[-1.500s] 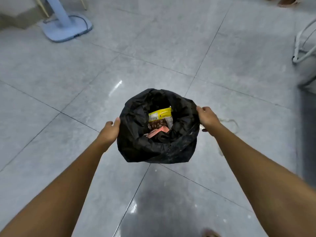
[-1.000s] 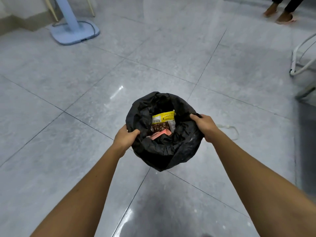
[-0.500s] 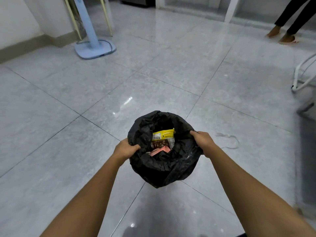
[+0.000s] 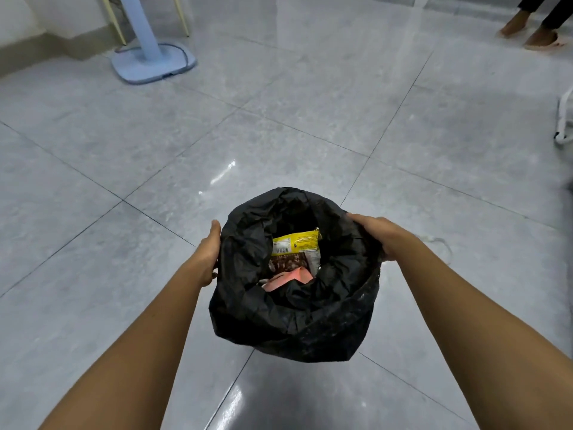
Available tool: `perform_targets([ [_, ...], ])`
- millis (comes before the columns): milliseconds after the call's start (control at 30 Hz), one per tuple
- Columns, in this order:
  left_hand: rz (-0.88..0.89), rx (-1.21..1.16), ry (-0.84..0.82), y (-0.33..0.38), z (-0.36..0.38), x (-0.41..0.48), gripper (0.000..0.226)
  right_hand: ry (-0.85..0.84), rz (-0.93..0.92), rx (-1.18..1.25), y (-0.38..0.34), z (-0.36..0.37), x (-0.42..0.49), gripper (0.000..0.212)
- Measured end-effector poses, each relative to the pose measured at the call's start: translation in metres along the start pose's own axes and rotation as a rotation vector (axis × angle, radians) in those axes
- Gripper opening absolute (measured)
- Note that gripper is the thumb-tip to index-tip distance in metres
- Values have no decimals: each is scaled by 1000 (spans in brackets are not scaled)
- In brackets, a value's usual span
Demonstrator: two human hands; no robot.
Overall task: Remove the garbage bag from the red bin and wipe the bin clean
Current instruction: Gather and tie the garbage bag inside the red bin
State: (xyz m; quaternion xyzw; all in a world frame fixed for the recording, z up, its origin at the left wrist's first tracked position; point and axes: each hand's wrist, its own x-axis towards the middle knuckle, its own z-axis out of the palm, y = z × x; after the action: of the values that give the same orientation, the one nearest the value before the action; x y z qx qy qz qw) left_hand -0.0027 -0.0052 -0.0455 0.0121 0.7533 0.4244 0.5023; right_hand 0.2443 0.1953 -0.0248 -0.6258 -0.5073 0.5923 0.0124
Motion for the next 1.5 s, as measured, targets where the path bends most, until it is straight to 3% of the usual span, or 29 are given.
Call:
perform_targets([
  [100,10,-51,-97,2,-4,9,83,52,-119,46,-8,1,10,40],
  [167,49,-52,-7,5,-5,10,70,88,-202,82,-13,3,14,32],
  [300,283,-141,158,15,1,13,23,220,-333,165,-26,5,16,26],
  [433,507,-240,377,33,3,6,11,352,-460,136,-44,0,7,9],
  [633,710,-148,699,49,-3,-31,25,415,-596,127,-51,-12,-25,7],
  [767,835,-50,746,41,-11,-68,22,426,-683,134,-43,-19,-61,9],
  [833,811,35,670,32,-18,-82,26,446,-691,112,-35,-21,-77,16],
  [867,768,69,602,24,-22,-88,42,436,-679,77,-28,-22,-85,27],
  [933,610,92,453,4,-26,-98,65,399,-585,16,-13,-22,-96,57],
  [1000,409,83,395,-22,-23,-103,67,383,-432,36,7,-18,-103,71],
  [1100,156,62,280,-66,-12,-113,66,411,-255,39,44,-3,-114,65],
  [1200,39,52,132,-94,5,-125,64,440,-172,-54,71,17,-124,52],
  [1333,69,-60,73,-96,25,-139,46,415,-154,-60,85,35,-138,29],
  [1500,158,-92,273,-83,16,-151,14,406,-140,-61,78,35,-169,28],
])
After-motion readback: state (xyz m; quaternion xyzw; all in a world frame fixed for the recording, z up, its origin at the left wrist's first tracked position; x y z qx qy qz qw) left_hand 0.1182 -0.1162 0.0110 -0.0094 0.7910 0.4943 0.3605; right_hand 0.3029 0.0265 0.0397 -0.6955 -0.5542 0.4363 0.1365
